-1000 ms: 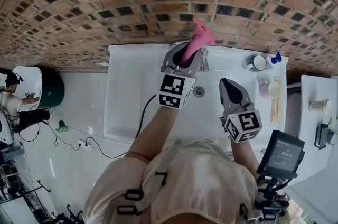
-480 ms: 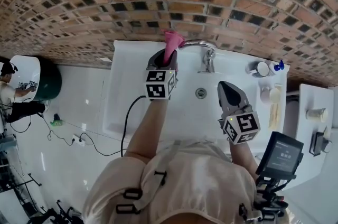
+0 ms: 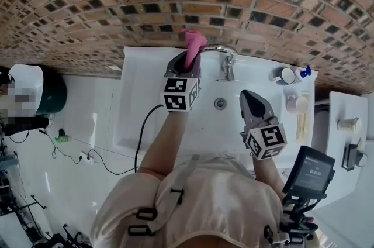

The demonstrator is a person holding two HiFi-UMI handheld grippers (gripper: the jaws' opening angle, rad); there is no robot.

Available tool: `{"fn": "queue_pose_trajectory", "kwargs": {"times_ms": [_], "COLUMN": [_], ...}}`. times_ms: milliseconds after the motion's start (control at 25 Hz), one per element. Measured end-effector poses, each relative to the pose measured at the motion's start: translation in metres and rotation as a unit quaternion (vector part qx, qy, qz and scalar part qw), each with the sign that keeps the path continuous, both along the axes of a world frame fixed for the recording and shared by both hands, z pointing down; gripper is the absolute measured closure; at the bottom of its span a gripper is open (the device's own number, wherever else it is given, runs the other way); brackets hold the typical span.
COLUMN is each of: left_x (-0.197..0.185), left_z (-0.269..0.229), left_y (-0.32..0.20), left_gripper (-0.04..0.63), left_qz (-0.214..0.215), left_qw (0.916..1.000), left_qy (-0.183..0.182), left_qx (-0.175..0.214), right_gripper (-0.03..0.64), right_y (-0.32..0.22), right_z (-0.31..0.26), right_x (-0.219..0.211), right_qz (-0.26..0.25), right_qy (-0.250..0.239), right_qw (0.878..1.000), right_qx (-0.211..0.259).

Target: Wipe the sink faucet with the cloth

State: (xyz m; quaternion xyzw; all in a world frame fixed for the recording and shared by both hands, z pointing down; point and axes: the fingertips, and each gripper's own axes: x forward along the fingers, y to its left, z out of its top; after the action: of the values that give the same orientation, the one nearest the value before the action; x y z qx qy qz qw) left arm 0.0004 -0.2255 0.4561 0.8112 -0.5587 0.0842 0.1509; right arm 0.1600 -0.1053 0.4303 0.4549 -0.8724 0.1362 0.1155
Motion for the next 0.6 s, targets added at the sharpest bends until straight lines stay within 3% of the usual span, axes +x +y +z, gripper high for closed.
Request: {"fn": "queue_pose_trajectory", "kwargs": {"times_ms": [280,600], "left_x": [0.026,0.086], "left_z": [-0.032,-0.047], "left_y": [0.000,0.004], "left_gripper": [0.499,0.500], "left_qz": [0.018,0.090], "left_qw": [0.9991,0.9942], "left_qy": [0.000,0.011], "left_qx": [0.037,0.059], "right_gripper": [0.623,0.623], "right_y": [0.005,0.001], "right_z": [0.000,0.006], "right_x": [0.010,0.026], "right_qz": [0.006,0.016], "right_qy": [-0.008,-0.014], "right_qw": [1.000,1.000], "right_qx": [0.002,-0.005]}}
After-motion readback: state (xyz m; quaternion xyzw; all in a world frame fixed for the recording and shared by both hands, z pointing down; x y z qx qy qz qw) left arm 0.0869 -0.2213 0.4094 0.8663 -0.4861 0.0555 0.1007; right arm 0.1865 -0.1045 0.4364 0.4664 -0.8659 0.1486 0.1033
